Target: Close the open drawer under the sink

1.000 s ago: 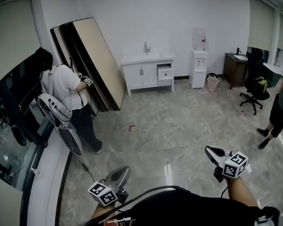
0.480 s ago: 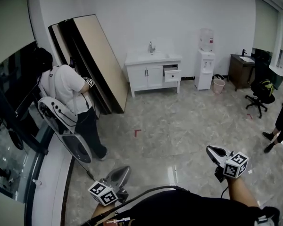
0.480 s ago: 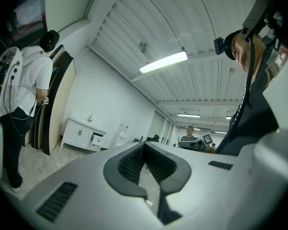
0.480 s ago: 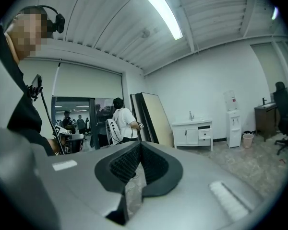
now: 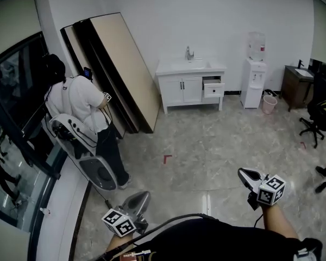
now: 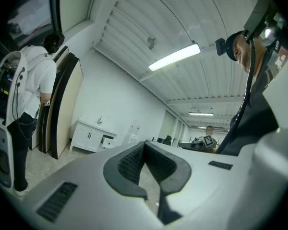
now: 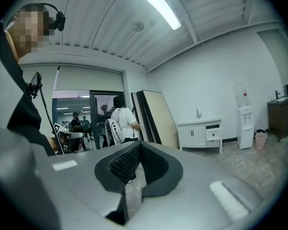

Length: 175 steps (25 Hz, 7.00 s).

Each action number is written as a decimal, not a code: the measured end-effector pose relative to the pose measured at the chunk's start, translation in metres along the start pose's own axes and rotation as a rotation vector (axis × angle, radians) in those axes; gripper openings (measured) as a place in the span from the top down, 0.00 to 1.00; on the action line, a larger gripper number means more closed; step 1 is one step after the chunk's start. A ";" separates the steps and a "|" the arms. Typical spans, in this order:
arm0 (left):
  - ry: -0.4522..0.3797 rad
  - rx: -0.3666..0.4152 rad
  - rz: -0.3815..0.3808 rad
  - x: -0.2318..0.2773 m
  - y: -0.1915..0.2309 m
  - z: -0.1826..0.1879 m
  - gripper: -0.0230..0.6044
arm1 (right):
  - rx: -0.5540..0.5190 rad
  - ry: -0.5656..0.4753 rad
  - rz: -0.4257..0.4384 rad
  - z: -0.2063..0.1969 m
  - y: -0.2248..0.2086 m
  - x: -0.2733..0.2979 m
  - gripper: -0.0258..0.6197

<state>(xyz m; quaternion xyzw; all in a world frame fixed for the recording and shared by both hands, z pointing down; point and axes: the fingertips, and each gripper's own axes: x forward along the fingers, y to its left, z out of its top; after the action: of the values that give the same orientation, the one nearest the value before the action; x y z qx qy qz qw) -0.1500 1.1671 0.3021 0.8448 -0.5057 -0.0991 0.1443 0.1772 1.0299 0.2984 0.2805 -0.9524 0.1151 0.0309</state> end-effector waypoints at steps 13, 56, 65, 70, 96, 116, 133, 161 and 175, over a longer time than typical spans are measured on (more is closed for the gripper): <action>-0.022 -0.001 0.019 0.208 0.029 0.031 0.97 | -0.017 0.004 0.052 0.061 -0.194 0.072 0.96; 0.019 -0.044 -0.217 0.508 0.114 0.048 0.97 | 0.014 -0.008 -0.159 0.105 -0.419 0.129 0.96; 0.031 -0.036 -0.242 0.536 0.222 0.104 0.97 | -0.014 -0.018 -0.167 0.142 -0.418 0.248 0.96; 0.035 -0.040 -0.260 0.540 0.283 0.126 0.97 | -0.014 -0.017 -0.196 0.150 -0.420 0.310 0.96; -0.023 -0.030 -0.035 0.682 0.452 0.176 0.97 | -0.028 0.057 0.012 0.208 -0.608 0.551 0.96; -0.031 -0.056 -0.017 0.892 0.549 0.207 0.97 | -0.021 0.073 0.026 0.246 -0.800 0.671 0.96; 0.048 -0.034 -0.164 0.964 0.781 0.306 0.97 | -0.009 0.043 -0.106 0.292 -0.812 0.893 0.96; -0.016 -0.028 0.049 1.262 0.882 0.329 0.97 | -0.035 0.055 0.120 0.375 -1.130 1.080 0.96; 0.023 -0.088 -0.078 1.344 0.983 0.345 0.97 | -0.001 0.075 -0.022 0.380 -1.183 1.148 0.96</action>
<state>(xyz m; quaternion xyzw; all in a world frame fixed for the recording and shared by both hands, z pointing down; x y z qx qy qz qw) -0.4396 -0.5087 0.2879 0.8578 -0.4657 -0.1172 0.1831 -0.1454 -0.6308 0.3103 0.2864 -0.9475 0.1249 0.0680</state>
